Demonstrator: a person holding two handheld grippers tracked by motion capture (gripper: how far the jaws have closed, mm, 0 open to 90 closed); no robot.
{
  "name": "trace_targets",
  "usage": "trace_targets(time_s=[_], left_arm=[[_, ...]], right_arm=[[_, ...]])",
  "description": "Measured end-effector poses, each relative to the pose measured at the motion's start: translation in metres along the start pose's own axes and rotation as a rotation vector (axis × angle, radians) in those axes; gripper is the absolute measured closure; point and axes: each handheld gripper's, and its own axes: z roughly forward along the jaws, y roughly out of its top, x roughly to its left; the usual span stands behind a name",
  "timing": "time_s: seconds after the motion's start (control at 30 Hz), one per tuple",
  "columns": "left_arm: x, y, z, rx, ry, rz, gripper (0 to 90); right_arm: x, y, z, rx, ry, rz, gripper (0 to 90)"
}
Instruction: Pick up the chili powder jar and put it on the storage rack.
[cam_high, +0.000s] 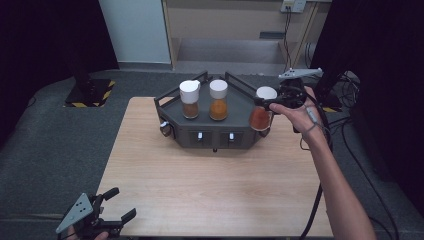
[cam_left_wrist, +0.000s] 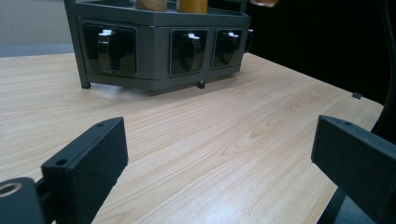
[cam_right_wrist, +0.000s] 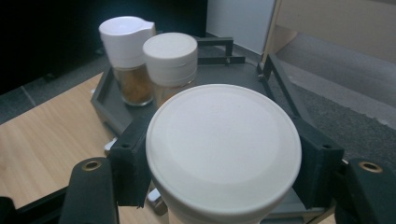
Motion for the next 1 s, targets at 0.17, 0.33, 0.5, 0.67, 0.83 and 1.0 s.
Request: trace_targets(time_s=[0.17, 0.33, 0.5, 0.67, 0.83, 1.0], left_arm=[[0.0, -0.001, -0.001, 0.001, 0.006, -0.006, 2.5], [0.0, -0.001, -0.002, -0.002, 0.01, -0.01, 2.5], [0.001, -0.002, -0.002, -0.003, 0.013, -0.014, 2.5], [0.002, -0.002, -0.002, -0.001, 0.014, -0.016, 2.5], [0.003, -0.002, -0.002, -0.001, 0.013, -0.016, 2.5], [0.003, -0.001, 0.0, 0.009, 0.012, -0.009, 2.5]], right_arm=[[-0.003, 0.009, 0.014, 0.004, -0.026, 0.01, 33.8], [-0.004, 0.016, 0.03, 0.007, -0.054, 0.007, 33.8], [-0.007, 0.02, 0.045, 0.006, -0.071, 0.024, 33.8], [-0.009, 0.024, 0.058, 0.016, -0.099, 0.041, 33.8], [-0.013, 0.02, 0.069, 0.02, -0.116, 0.064, 33.8], [-0.016, 0.019, 0.076, 0.027, -0.124, 0.066, 33.8]])
